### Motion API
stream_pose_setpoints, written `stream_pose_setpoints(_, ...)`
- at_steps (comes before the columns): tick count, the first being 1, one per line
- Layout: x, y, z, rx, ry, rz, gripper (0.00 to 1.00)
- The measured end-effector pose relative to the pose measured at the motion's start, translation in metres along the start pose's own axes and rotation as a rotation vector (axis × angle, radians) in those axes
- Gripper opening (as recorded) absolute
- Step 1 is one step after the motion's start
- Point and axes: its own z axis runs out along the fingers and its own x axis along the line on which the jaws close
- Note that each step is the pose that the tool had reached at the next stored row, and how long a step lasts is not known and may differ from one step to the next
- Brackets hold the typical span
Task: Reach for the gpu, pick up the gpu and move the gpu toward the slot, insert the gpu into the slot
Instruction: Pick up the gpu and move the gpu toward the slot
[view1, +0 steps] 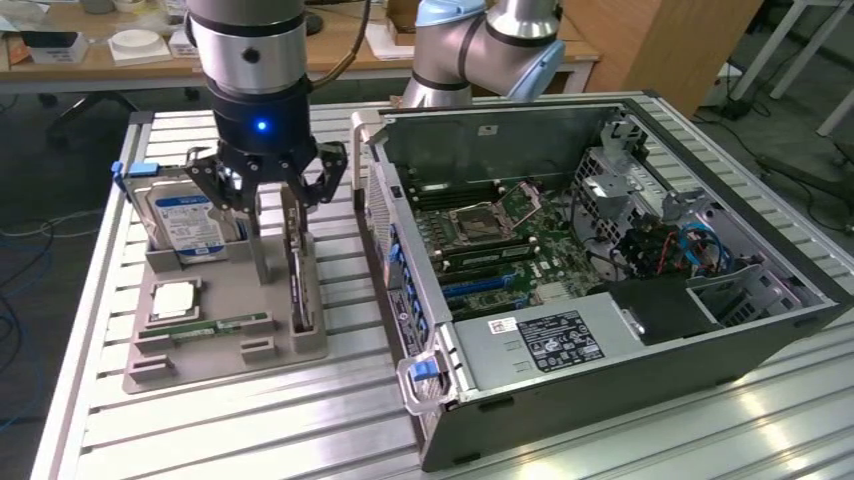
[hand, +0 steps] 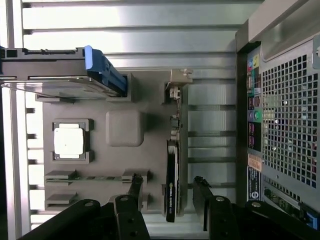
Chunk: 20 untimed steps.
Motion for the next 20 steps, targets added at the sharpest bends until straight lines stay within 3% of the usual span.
stream_pose_setpoints(12,0.0,-0.0005,0.0114,0.0053,-0.0341,-0.033,0.53)
stream_pose_setpoints(20,0.0,-0.0032,0.0254,0.0051,-0.0404,0.02,0.53)
